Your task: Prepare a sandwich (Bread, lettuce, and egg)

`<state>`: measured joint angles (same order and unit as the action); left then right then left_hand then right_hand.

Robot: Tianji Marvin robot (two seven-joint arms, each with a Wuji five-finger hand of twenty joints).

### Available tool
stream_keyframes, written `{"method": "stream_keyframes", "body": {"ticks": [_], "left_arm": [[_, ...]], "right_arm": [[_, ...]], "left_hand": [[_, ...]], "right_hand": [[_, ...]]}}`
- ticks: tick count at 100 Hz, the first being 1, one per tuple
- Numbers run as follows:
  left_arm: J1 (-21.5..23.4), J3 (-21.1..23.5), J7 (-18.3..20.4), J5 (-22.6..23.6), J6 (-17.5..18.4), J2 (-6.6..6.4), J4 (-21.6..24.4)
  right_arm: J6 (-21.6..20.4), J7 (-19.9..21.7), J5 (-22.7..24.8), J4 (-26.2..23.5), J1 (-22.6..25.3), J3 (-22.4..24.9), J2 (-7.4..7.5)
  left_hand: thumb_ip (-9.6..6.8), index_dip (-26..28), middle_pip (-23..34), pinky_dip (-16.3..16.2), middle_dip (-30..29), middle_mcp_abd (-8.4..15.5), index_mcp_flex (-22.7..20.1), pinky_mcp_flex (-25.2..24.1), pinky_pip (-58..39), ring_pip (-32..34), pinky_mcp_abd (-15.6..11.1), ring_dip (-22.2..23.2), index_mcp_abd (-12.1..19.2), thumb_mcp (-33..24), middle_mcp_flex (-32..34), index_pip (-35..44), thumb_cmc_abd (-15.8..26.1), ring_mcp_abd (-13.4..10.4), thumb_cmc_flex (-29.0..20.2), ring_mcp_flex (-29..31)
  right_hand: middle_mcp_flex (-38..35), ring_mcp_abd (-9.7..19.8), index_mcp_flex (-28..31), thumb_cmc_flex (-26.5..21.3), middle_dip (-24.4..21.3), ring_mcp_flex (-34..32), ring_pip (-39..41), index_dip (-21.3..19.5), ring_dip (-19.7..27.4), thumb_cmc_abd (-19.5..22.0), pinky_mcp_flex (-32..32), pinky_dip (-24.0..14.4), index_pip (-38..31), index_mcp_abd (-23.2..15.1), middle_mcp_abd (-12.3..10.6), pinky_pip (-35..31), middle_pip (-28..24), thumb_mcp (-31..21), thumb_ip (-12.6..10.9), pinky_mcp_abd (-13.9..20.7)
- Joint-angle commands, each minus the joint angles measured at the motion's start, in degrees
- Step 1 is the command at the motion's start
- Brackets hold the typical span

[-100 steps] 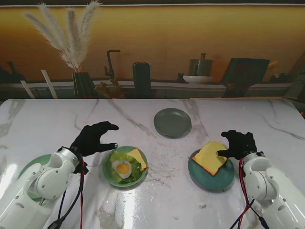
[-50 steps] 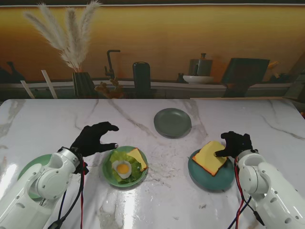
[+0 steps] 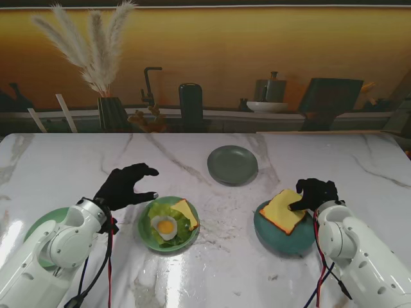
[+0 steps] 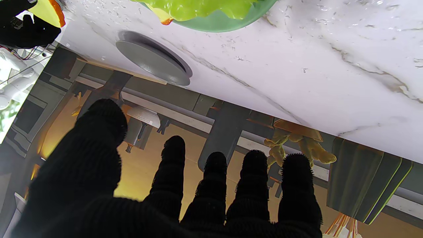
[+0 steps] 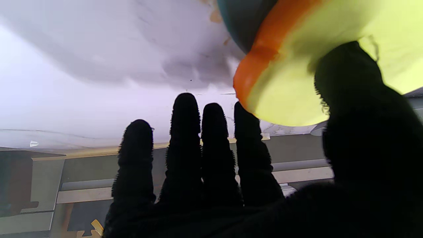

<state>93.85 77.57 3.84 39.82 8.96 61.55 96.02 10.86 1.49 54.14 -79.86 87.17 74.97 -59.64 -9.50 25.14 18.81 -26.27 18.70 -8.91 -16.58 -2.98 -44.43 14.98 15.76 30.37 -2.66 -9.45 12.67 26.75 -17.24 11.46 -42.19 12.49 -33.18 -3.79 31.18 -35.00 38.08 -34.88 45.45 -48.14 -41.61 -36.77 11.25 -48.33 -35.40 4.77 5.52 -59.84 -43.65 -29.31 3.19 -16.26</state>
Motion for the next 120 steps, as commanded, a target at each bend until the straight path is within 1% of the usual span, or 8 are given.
{"method": "stream_keyframes", "body": {"ticks": [1,27,44,74,89,98,107,120], "left_arm": [[-0.1,0.2,-0.1,0.0,-0.2,0.24,-0.1],[-0.1,0.4,-0.1,0.4,0.2,0.17,-0.2],[-0.1,0.5,-0.2,0.7,0.5,0.15,-0.4],[-0.1,0.7,-0.2,0.7,0.8,0.13,-0.5],[-0.1,0.8,-0.4,0.9,1.0,0.15,-0.6],[-0.1,0.9,-0.7,1.1,1.1,0.17,-0.7],[0.0,1.0,-1.3,1.5,1.5,0.23,-0.8],[0.0,1.3,-1.7,1.6,1.7,0.27,-0.9]], "right_arm": [[-0.7,-0.4,-0.2,0.7,0.0,0.0,-1.10],[-3.0,-3.3,-0.3,1.3,0.1,0.4,-1.35],[-5.2,-4.5,-0.1,0.9,0.7,1.2,-1.43],[-8.7,-6.4,0.2,-1.2,2.4,2.9,-1.60],[-10.1,-6.9,0.2,-3.2,3.6,3.9,-1.71],[-10.1,-7.1,-0.6,-4.6,4.4,4.4,-1.94],[-9.8,-7.3,-1.9,-6.0,5.2,4.7,-2.25],[-10.1,-7.9,-3.1,-7.6,6.1,5.0,-2.57]], "left_hand": [[4.49,0.9,0.7,-0.5,0.9,-0.5,-1.3,-0.3,-0.4,0.6,1.0,0.5,-0.5,0.9,-0.3,0.3,1.4,0.9,-1.8,0.1],[4.45,0.9,0.9,-0.7,1.0,-0.4,-1.5,-0.2,-0.6,0.8,1.0,0.6,-0.5,0.7,-0.1,0.5,1.2,0.9,-1.9,0.2],[4.44,1.0,0.9,-0.9,1.0,-0.4,-1.7,-0.1,-0.8,0.9,0.9,0.6,-0.6,0.5,-0.1,0.7,1.2,0.9,-1.9,0.2],[4.52,1.0,1.0,-1.0,1.0,-0.4,-2.0,0.0,-1.0,1.0,0.9,0.6,-0.7,0.3,-0.1,0.8,1.2,0.9,-1.8,0.3],[4.55,1.0,1.0,-1.0,1.0,-0.3,-2.2,0.1,-1.1,1.1,0.9,0.6,-0.7,0.2,0.0,0.9,1.2,0.8,-1.9,0.3],[4.54,1.1,1.9,-1.2,1.6,-0.4,-2.3,0.5,-1.6,2.0,0.8,1.1,-0.9,0.0,0.8,1.1,1.1,0.8,-1.9,1.2],[4.54,1.1,2.5,-1.4,2.2,-0.3,-2.4,0.8,-2.0,2.7,0.6,1.7,-1.1,-0.1,1.0,1.2,1.1,0.7,-1.9,1.3],[4.52,1.2,2.4,-1.3,2.4,-0.3,-2.4,0.7,-2.1,2.7,0.7,1.8,-1.1,-0.2,0.7,1.4,1.1,0.7,-2.0,0.9]], "right_hand": [[-2.7,1.5,1.9,-6.5,2.6,-3.0,3.6,-4.0,-2.9,-0.4,1.1,-1.7,-5.3,-3.0,-2.3,-2.4,-3.5,-2.7,-1.0,0.5],[-12.6,3.7,6.3,-12.8,11.0,-11.4,11.9,-5.4,-8.3,-3.6,5.9,-4.2,-26.9,-12.8,-6.7,-4.4,-9.0,-4.4,2.1,0.7],[-14.2,4.4,8.3,-14.0,11.9,-12.4,12.9,-7.2,-8.7,-3.4,6.8,-4.5,-30.6,-13.6,-7.5,-4.7,-9.6,-5.8,2.0,1.0],[-19.1,4.9,13.7,-14.1,11.9,-17.7,11.2,-14.1,-6.0,-6.7,14.2,-6.4,-36.3,-14.4,-9.8,-7.1,-9.5,-17.6,-0.1,1.6],[-22.8,2.9,15.8,-13.0,7.4,-22.2,4.5,-14.5,0.5,-8.2,19.9,-6.0,-35.8,-14.5,-8.5,-8.8,-2.7,-19.3,-0.8,2.2],[-30.0,1.3,17.4,-12.5,-3.7,-29.9,-1.8,-15.0,8.8,-9.8,27.0,-3.3,-35.2,-14.2,-4.9,-9.4,5.9,-21.5,-1.8,1.8],[-34.3,1.1,18.3,-12.1,-10.5,-36.2,-2.3,-15.5,12.7,-11.6,33.7,-0.1,-34.7,-14.1,-3.4,-11.8,7.8,-25.4,-2.4,1.6],[-33.3,1.0,16.1,-12.1,-9.6,-37.5,-1.4,-16.5,12.3,-11.4,35.5,0.4,-34.0,-14.7,-3.0,-12.8,5.5,-27.1,-2.7,2.0]]}}
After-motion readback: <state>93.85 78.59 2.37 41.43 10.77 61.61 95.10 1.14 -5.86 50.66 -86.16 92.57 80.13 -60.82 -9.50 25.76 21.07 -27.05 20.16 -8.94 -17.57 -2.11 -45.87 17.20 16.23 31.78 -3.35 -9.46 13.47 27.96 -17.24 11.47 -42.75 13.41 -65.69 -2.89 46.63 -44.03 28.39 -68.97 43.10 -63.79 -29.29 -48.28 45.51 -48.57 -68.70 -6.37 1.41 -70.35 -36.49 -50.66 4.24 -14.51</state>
